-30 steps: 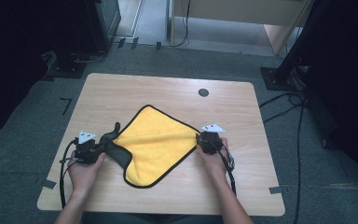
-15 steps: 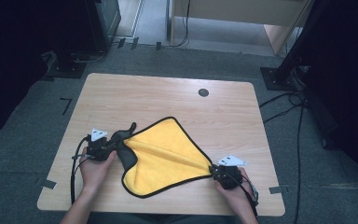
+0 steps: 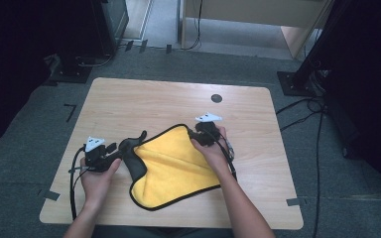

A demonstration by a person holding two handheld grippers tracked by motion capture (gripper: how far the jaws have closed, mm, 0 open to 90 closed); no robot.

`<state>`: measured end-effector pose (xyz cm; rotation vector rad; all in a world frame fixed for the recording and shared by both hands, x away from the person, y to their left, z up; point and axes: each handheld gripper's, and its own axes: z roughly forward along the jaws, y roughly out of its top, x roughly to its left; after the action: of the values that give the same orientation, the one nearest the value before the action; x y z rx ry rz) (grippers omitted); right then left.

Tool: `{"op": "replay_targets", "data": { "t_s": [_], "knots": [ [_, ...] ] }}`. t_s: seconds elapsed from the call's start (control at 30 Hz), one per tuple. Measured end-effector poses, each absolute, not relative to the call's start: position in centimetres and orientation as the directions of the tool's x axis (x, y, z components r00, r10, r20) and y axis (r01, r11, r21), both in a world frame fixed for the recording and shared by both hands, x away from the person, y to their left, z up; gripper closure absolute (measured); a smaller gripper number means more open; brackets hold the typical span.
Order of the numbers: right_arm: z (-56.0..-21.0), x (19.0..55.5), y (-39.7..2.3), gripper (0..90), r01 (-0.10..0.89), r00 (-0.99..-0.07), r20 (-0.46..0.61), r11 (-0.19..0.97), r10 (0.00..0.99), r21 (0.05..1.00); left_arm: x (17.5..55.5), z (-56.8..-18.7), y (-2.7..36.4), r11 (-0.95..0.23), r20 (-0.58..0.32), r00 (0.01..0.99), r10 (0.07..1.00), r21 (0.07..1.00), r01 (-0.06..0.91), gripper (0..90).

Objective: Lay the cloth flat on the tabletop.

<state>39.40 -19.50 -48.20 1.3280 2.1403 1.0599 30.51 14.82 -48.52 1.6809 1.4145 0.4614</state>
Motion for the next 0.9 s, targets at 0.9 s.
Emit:
{"op": "replay_targets", "data": {
  "t_s": [0.9],
  "knots": [
    [-51.9, 37.7, -30.2, 86.5, 0.648, -0.106, -0.029, 0.091, 0.994, 0.756, 31.2, -48.4, 10.2, -0.083, -0.216, 0.422, 0.881, 0.806, 0.586, 48.8]
  ]
}}
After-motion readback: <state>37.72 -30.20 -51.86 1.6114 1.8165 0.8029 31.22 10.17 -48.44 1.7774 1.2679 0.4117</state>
